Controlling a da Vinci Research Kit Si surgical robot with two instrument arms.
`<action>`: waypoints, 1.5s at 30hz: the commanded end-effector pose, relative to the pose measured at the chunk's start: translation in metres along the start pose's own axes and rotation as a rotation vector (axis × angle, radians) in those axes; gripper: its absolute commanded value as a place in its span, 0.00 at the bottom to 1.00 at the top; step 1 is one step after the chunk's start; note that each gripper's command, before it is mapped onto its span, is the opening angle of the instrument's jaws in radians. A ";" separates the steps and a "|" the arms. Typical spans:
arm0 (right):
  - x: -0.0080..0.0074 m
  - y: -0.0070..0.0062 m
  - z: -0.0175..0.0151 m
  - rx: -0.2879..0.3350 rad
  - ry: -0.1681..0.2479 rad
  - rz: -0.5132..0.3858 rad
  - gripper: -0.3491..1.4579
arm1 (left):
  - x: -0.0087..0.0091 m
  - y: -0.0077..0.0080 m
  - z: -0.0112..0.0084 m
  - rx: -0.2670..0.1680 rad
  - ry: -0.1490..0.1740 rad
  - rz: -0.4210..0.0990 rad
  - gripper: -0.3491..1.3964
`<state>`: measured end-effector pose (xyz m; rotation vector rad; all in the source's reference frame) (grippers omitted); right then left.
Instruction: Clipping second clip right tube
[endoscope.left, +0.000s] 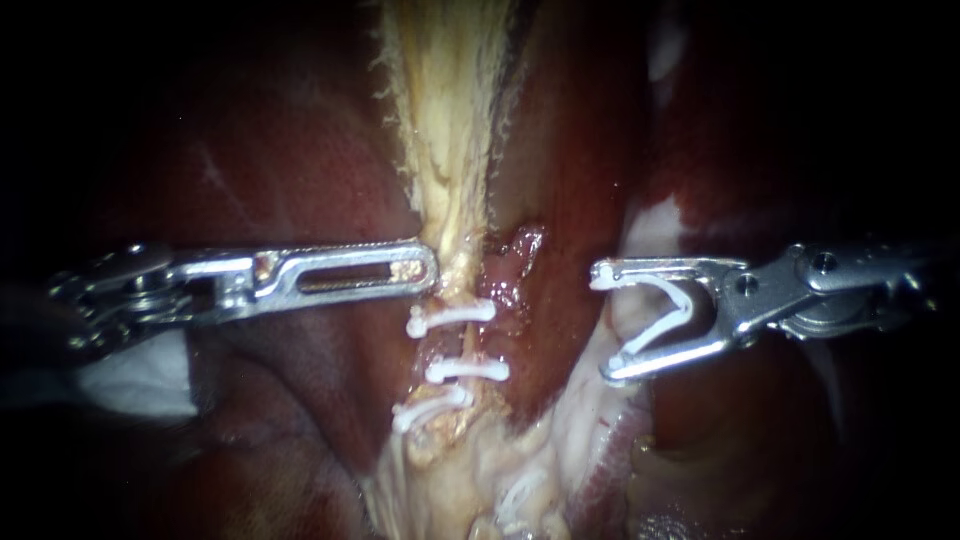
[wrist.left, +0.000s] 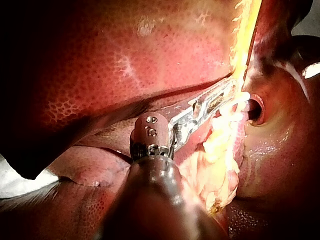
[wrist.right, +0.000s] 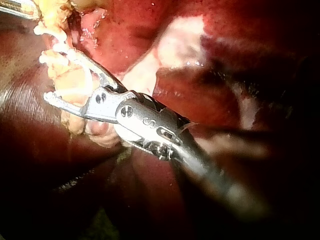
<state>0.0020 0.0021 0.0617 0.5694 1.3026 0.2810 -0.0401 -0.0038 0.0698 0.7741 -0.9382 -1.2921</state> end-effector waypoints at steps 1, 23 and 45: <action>0.0000 0.0000 0.0000 0.000 0.000 0.000 0.52 | 0.0000 0.0000 0.0000 -0.001 -0.001 0.000 0.00; -0.0092 0.0026 0.0106 0.050 -0.020 0.113 0.52 | -0.0022 -0.0005 -0.0081 -0.010 -0.020 -0.014 0.00; -0.0112 0.0065 0.0189 0.073 -0.041 0.156 0.52 | -0.0014 -0.0030 -0.0089 -0.010 -0.036 -0.021 0.00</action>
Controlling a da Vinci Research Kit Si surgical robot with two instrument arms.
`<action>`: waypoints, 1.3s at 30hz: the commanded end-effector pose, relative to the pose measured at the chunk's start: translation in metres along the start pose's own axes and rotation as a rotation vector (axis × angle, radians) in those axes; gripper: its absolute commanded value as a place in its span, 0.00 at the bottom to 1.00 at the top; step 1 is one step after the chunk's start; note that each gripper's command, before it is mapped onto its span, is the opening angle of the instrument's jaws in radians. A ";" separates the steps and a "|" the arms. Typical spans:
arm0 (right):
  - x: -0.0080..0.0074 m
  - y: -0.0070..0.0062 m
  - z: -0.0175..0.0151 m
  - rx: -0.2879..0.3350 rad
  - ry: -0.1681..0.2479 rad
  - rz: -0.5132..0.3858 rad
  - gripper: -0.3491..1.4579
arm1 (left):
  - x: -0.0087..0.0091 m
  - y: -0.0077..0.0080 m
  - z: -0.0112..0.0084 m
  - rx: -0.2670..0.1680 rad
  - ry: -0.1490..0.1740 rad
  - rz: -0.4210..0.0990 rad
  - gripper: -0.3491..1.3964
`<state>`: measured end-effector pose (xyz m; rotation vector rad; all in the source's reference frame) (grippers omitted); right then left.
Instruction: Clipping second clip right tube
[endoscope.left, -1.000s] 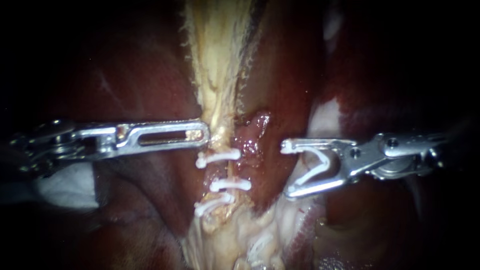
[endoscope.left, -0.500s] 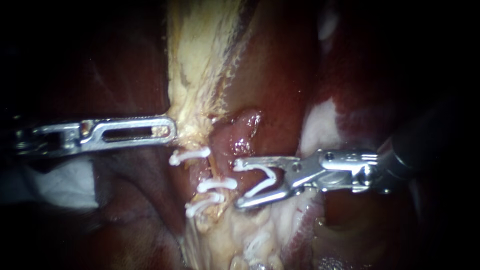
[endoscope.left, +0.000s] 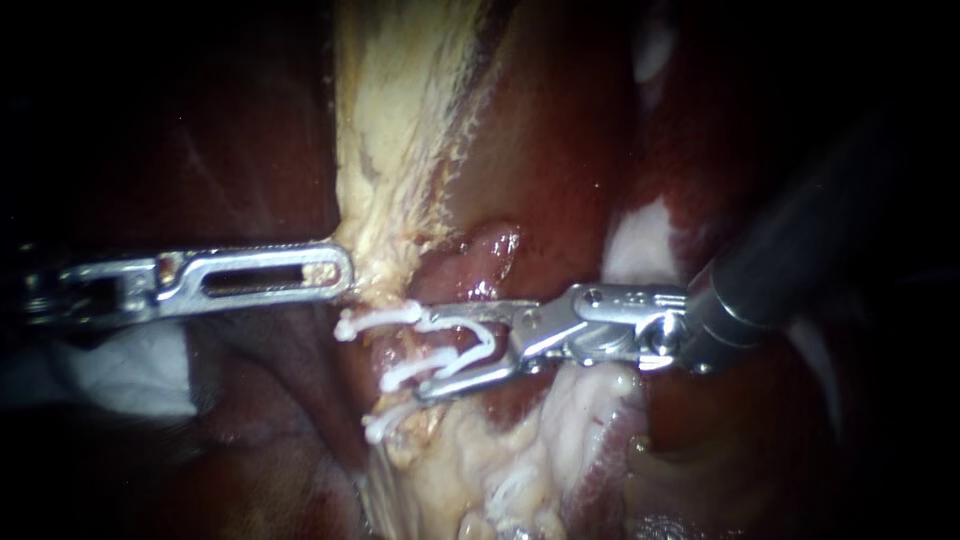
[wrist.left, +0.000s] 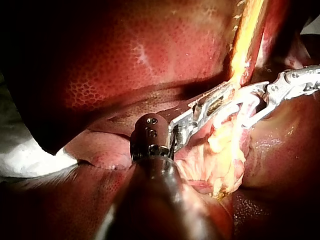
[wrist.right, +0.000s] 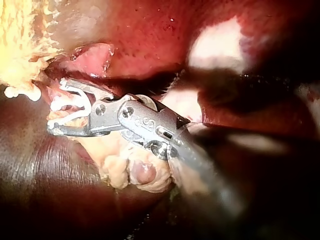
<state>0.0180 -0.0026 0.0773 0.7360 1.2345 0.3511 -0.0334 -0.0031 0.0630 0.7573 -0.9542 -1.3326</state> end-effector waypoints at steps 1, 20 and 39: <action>0.0001 0.0000 0.0002 0.004 -0.001 0.000 0.52 | 0.0000 0.0000 0.0000 0.000 0.000 0.001 0.00; 0.0003 -0.0016 -0.0022 0.037 -0.004 0.019 0.52 | -0.0001 -0.0001 -0.0002 0.001 0.002 0.001 0.00; 0.0016 -0.0003 -0.0018 0.007 0.004 0.029 0.52 | 0.0001 -0.0006 -0.0002 0.003 0.000 -0.001 0.00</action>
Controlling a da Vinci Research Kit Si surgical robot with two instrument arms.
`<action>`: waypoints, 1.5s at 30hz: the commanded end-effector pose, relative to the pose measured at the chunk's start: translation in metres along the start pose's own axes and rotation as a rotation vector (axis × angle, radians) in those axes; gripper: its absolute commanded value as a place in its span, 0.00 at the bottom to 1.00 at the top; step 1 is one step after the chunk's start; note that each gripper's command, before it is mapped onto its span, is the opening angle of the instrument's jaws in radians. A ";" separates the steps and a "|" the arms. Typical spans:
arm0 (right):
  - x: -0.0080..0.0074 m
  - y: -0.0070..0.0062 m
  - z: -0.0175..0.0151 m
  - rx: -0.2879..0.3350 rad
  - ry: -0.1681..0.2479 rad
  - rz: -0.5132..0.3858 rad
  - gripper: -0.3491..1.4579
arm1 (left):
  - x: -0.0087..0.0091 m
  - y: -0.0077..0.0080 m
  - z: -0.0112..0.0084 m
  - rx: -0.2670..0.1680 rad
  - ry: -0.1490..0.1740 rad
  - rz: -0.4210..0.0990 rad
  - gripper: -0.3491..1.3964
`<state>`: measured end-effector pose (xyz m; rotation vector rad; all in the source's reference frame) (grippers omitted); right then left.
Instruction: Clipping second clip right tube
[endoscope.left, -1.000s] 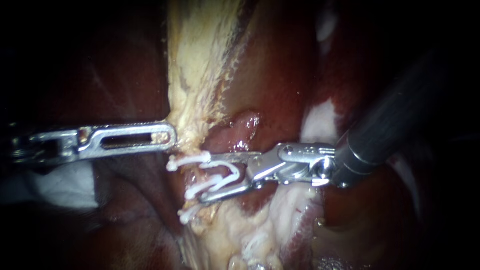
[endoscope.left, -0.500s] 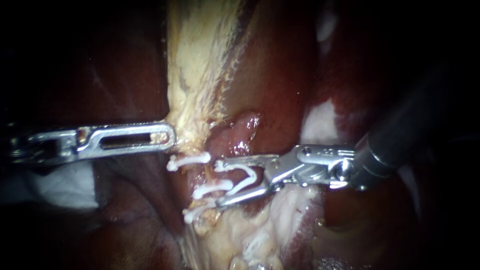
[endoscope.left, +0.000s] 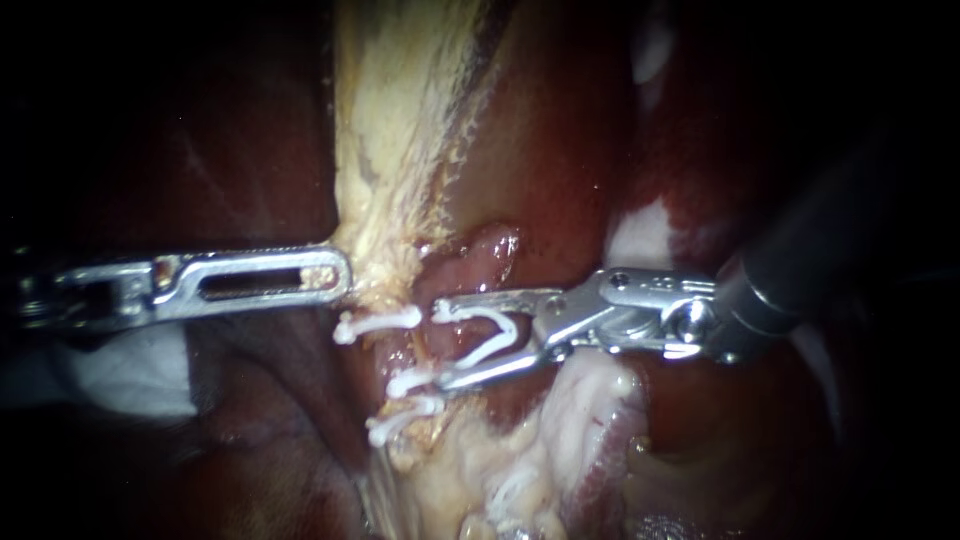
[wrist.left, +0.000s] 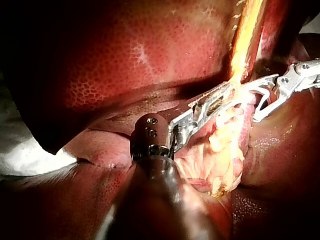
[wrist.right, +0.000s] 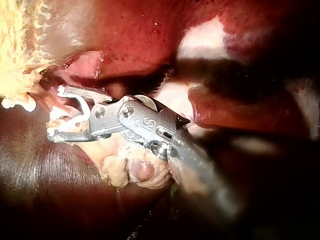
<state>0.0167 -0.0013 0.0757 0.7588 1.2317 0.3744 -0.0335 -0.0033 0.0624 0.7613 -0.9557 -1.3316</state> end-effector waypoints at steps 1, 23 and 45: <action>-0.0002 0.0001 0.0004 0.000 -0.002 -0.001 0.52 | 0.0000 0.0000 0.0000 0.000 -0.001 0.000 0.00; -0.0001 -0.0033 0.0038 0.189 0.028 -0.026 0.49 | 0.0000 -0.0001 0.0001 0.001 0.001 0.000 0.00; -0.0001 -0.0028 0.0054 0.181 0.025 0.055 0.22 | 0.0001 -0.0001 0.0005 0.002 0.001 0.000 0.00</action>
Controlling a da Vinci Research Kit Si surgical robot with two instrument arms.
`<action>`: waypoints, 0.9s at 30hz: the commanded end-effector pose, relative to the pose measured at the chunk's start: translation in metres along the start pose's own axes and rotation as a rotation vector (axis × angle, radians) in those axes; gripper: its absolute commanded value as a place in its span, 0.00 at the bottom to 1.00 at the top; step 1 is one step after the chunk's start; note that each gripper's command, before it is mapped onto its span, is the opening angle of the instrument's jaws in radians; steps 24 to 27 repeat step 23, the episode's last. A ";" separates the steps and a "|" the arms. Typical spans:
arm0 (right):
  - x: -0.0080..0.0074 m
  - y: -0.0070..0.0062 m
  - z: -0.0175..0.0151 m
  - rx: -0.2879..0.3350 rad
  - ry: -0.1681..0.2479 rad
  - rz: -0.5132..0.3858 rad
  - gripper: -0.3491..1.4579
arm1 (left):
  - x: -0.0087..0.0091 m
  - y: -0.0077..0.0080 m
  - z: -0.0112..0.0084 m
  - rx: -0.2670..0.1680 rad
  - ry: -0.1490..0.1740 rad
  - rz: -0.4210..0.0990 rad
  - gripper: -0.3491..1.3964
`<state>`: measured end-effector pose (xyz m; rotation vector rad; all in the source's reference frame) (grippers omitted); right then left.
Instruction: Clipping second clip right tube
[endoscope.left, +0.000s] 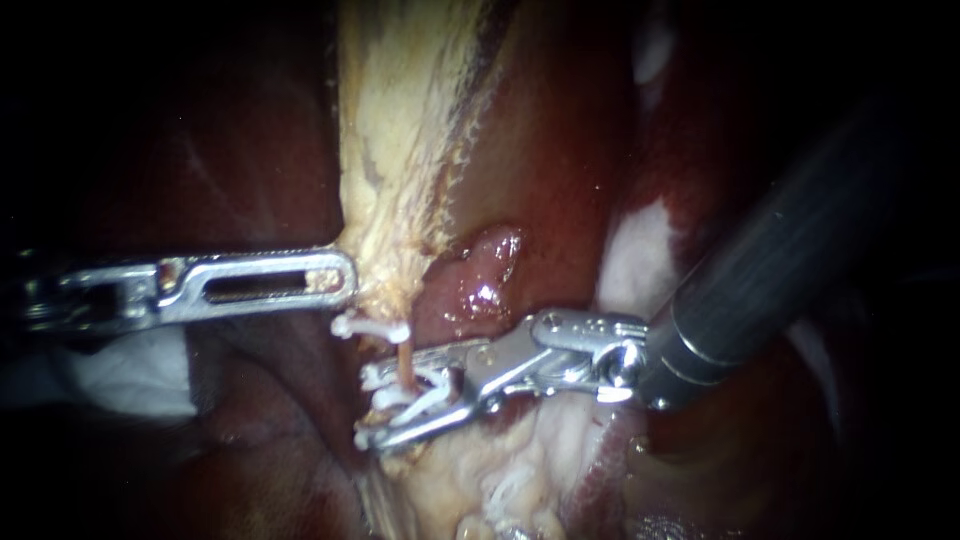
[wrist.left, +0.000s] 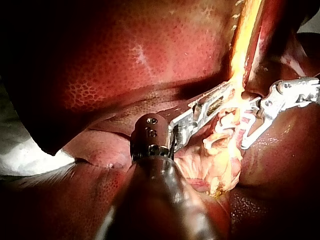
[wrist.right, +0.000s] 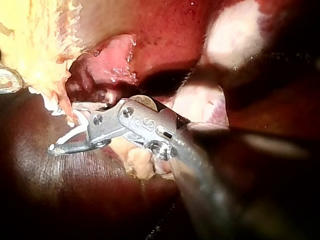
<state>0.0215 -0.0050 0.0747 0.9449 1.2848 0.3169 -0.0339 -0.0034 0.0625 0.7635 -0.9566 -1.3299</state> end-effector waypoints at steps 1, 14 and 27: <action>0.0000 -0.0001 -0.0002 -0.013 0.003 0.016 0.11 | 0.0000 0.0000 0.0000 0.000 0.000 0.000 0.00; -0.0001 0.0004 -0.0015 -0.128 -0.068 0.067 0.00 | 0.0000 0.0001 0.0000 0.000 0.001 0.000 0.00; -0.0001 0.0003 -0.0015 -0.122 -0.070 0.067 0.00 | -0.0001 0.0002 0.0001 0.001 0.001 0.000 0.00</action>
